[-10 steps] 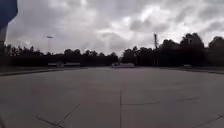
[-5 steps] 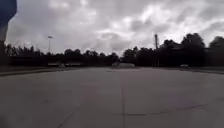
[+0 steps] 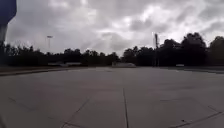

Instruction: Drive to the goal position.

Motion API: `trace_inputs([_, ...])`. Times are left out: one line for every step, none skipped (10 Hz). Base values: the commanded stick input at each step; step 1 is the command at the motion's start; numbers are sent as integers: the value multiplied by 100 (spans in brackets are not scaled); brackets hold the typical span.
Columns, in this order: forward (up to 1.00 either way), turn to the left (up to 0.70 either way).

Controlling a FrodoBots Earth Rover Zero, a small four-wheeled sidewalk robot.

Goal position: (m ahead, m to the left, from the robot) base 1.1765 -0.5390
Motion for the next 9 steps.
trace_inputs([70,0])
trace_inputs([70,0])
trace_inputs([70,0])
trace_inputs([70,0])
trace_inputs([70,0])
trace_inputs([70,0])
trace_inputs([70,0])
trace_inputs([70,0])
trace_inputs([70,0])
